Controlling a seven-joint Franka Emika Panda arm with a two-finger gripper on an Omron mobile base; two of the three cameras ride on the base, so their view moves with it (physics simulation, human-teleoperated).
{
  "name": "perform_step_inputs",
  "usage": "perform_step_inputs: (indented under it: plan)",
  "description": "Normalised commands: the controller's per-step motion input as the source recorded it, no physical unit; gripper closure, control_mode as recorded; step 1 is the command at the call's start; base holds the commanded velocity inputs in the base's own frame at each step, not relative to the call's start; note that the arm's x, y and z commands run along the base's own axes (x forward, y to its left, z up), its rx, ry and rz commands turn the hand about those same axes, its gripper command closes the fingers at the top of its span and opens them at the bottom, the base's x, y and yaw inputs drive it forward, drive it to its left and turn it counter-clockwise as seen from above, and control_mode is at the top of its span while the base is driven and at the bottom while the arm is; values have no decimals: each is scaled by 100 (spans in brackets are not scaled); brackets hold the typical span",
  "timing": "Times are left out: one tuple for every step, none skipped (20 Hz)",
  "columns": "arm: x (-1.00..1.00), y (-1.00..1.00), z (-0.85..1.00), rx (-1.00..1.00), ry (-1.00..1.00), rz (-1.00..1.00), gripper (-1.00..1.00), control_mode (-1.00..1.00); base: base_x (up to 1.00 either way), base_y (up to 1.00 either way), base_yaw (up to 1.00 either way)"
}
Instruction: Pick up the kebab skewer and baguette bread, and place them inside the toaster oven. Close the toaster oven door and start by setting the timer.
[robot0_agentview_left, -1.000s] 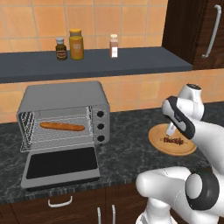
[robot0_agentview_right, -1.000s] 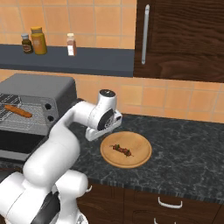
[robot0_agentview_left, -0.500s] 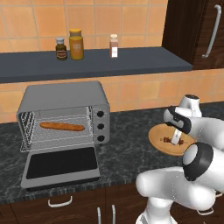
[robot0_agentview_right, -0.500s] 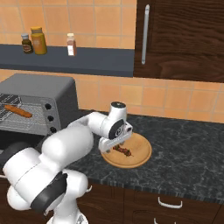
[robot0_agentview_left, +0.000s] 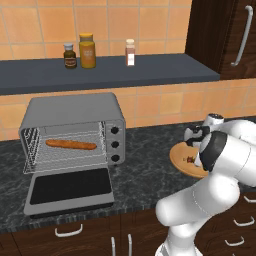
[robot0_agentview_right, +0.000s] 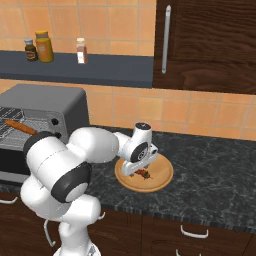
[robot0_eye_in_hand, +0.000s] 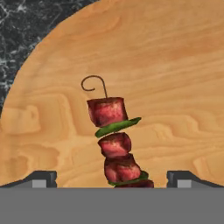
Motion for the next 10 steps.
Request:
perform_step_inputs:
  plan:
    - [14, -21, -41, 0, 0, 0, -100, -100, 0, 0, 0]
    - [13, -21, -37, 0, 0, 0, -100, -100, 0, 0, 0]
    - [15, -23, -35, 0, 0, 0, -100, -100, 0, 0, 0]
    - [11, -19, -31, 0, 0, 0, -100, -100, 0, 0, 0]
    - [9, -16, -29, 0, 0, 0, -100, -100, 0, 0, 0]
    - [1, -13, -21, 0, 0, 0, -100, -100, 0, 0, 0]
    - [0, -2, -13, 0, 0, 0, -100, -100, 0, 0, 0]
    - [0, 0, -11, 0, 0, 0, -100, -100, 0, 0, 0]
    - [0, 0, -14, 0, 0, 0, 100, -100, 0, 0, 0]
    - [0, 0, -1, 0, 0, 0, 100, -100, 0, 0, 0]
